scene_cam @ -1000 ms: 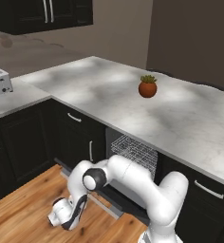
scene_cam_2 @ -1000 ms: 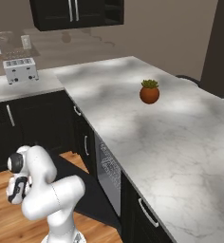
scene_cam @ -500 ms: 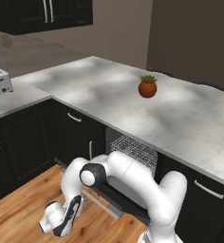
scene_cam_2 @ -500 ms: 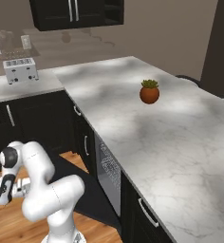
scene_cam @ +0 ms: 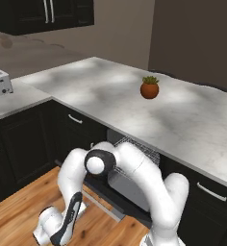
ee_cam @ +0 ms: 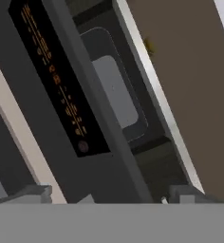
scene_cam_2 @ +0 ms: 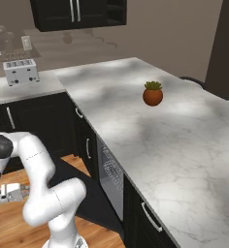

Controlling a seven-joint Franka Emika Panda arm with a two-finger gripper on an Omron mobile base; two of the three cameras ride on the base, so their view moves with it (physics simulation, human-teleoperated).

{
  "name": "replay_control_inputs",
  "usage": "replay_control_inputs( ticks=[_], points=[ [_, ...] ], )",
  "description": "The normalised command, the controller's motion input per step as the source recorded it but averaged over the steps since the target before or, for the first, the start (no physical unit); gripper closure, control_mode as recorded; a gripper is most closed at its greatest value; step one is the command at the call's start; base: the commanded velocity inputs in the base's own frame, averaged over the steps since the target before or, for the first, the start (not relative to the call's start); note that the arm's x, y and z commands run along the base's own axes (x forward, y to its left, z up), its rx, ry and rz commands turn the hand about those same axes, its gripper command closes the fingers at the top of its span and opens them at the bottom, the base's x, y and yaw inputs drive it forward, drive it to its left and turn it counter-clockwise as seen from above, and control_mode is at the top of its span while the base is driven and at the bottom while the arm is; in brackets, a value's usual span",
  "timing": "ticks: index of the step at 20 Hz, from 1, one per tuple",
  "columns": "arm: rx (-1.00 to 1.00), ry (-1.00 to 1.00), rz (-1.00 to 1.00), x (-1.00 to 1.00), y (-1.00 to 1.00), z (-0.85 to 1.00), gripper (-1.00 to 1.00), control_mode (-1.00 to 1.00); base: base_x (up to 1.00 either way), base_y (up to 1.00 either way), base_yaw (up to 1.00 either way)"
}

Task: Open the dishwasher door and pull out the top rack.

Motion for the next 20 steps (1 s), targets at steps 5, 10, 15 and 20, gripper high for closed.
replay_control_inputs(
  ticks=[5,10,15,20],
  points=[
    [0.13,-0.16,0.05,-0.44,-0.23,1.00,-1.00,-1.00,0.00,0.00,0.00],
    [0.14,-0.07,0.05,-0.34,-0.29,1.00,-1.00,-1.00,0.00,0.00,0.00],
    [0.12,0.00,0.03,-0.15,-0.33,1.00,-1.00,-1.00,0.00,0.00,0.00],
    [0.07,0.00,0.00,-0.04,-0.16,1.00,-1.00,-1.00,0.00,0.00,0.00]
  ],
)
